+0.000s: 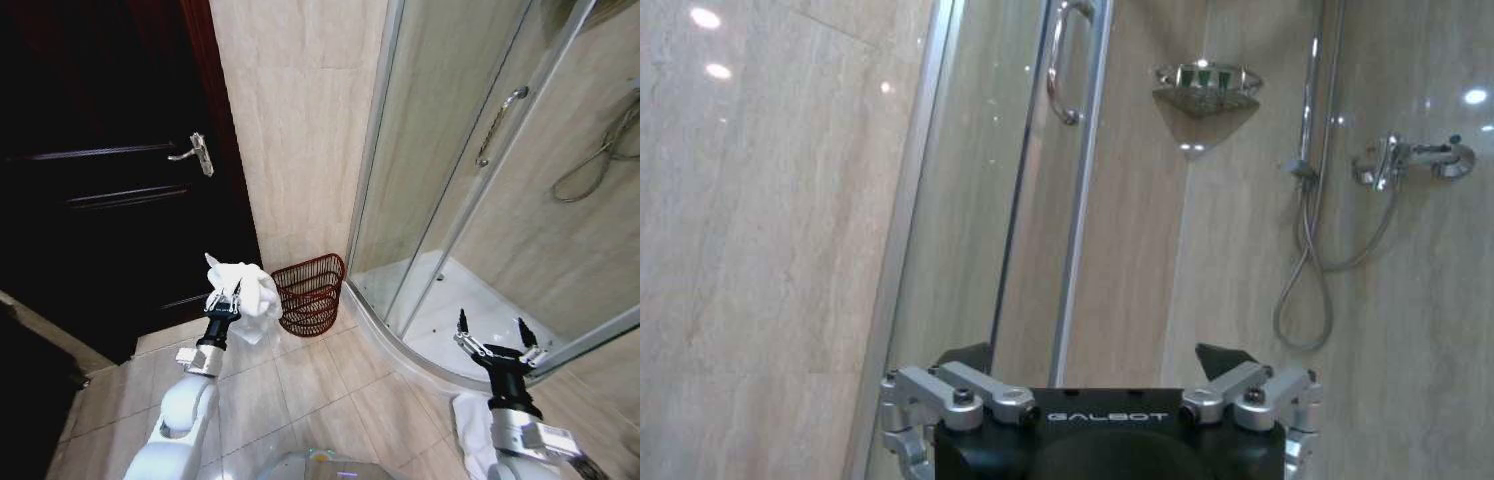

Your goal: Discard the used towel into the hamper.

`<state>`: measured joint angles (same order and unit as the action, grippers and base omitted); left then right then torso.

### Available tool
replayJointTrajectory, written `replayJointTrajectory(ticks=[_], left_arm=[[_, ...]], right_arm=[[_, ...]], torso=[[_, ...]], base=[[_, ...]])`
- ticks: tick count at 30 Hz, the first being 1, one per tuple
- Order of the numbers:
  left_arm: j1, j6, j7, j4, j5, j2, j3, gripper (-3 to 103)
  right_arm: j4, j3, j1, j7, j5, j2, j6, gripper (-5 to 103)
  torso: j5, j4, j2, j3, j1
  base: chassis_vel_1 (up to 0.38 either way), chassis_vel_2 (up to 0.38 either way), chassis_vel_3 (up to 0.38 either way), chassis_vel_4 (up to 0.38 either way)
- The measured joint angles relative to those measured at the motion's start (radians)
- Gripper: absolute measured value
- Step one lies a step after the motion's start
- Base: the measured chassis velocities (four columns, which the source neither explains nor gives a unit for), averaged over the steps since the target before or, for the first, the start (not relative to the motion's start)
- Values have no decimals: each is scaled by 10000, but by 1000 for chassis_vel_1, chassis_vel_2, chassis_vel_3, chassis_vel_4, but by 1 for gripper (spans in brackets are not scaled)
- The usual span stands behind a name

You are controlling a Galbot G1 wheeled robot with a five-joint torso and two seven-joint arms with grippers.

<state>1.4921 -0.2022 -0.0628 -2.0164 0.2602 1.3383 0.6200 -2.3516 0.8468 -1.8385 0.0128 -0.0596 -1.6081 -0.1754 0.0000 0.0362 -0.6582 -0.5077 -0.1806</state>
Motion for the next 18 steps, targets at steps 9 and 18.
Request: replayJointTrajectory(ticks=[9, 18], left_arm=[[-180, -493, -156, 503, -330, 26, -121, 15], [-290, -568, -328, 636, -308, -17, -193, 15]], right_arm=[[14, 7, -54, 53, 0, 0, 40, 100], [77, -21, -25, 63, 9, 0, 52, 100]], torso=[[-1, 0, 260, 142, 120], [0, 0, 246, 134, 122]], base=[[0, 0, 0, 0], [-17, 12, 11, -15]])
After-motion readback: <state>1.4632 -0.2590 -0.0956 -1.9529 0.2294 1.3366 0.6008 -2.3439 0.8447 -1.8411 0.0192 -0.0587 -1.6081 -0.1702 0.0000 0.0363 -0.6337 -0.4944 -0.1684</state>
